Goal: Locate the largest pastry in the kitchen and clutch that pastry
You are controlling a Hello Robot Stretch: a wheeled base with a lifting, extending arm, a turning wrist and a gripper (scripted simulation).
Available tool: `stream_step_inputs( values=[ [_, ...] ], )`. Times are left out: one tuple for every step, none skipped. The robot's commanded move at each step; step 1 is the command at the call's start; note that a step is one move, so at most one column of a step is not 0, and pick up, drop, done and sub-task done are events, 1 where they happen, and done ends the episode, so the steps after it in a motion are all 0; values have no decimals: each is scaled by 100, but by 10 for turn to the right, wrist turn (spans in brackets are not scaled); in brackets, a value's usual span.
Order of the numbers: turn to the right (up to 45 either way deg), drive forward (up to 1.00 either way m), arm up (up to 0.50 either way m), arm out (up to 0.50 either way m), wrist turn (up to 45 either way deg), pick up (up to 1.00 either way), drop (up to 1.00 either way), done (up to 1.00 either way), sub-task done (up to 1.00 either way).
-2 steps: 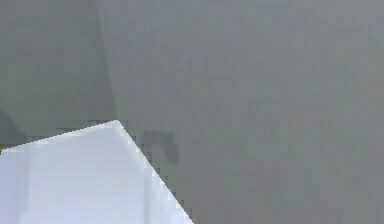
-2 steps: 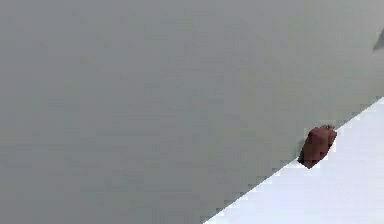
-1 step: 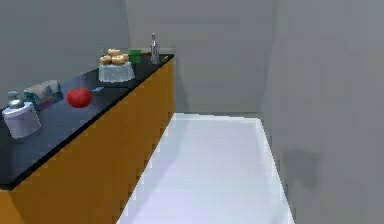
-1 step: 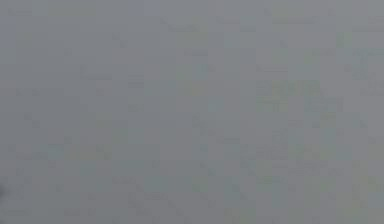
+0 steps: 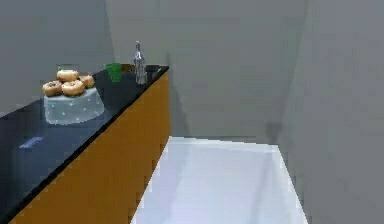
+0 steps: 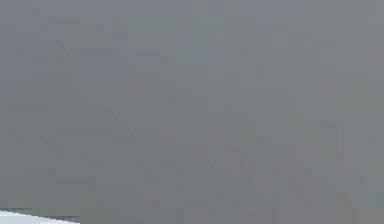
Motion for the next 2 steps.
stream_step_inputs(
  values=[
    [-450,0,0,0,0,0,0,0,0],
    [-450,0,0,0,0,0,0,0,0]
  ],
)
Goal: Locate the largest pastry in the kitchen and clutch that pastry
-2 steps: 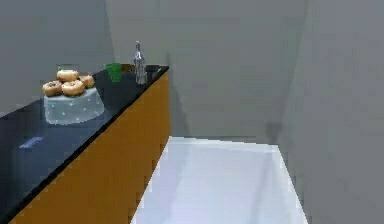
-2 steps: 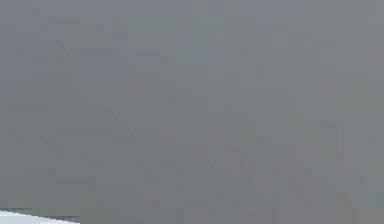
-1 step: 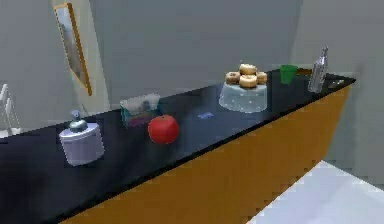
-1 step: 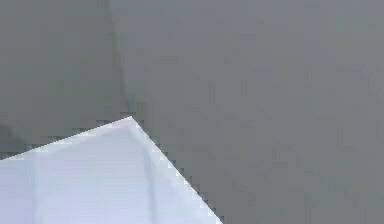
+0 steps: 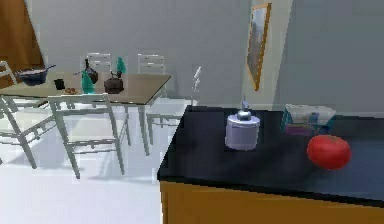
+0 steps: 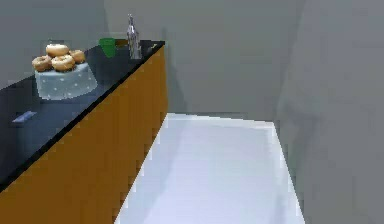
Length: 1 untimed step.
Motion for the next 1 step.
stream_step_inputs(
  values=[
    [-270,0,0,0,0,0,0,0,0]
  ],
)
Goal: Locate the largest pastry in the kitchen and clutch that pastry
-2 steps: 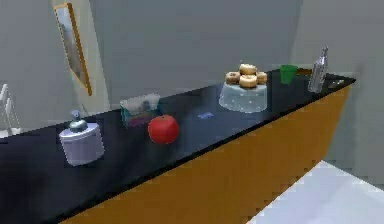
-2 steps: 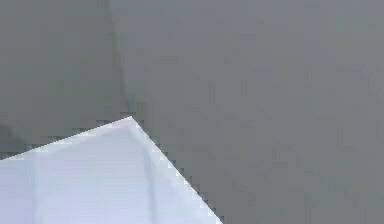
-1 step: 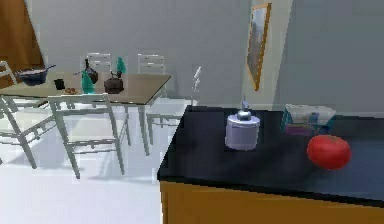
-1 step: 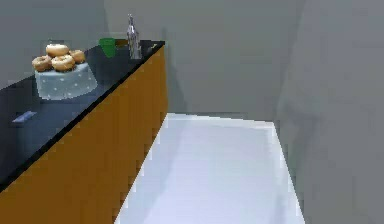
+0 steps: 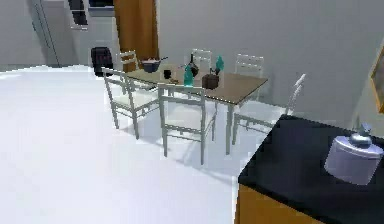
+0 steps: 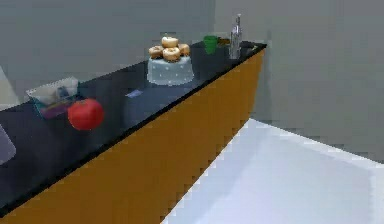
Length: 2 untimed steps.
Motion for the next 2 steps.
stream_step_inputs(
  values=[
    [450,0,0,0,0,0,0,0,0],
    [420,0,0,0,0,0,0,0,0]
  ],
)
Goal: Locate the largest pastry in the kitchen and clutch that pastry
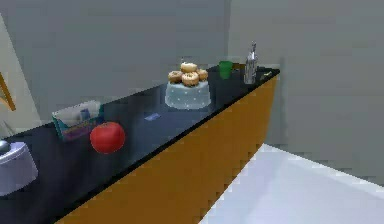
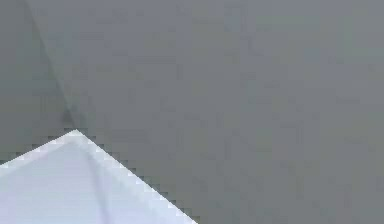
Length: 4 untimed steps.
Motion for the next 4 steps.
stream_step_inputs(
  values=[
    [0,55,0,0,0,0,0,0,0],
    [-450,0,0,0,0,0,0,0,0],
    [-390,0,0,0,0,0,0,0,0],
    [0,0,50,0,0,0,0,0,0]
  ],
)
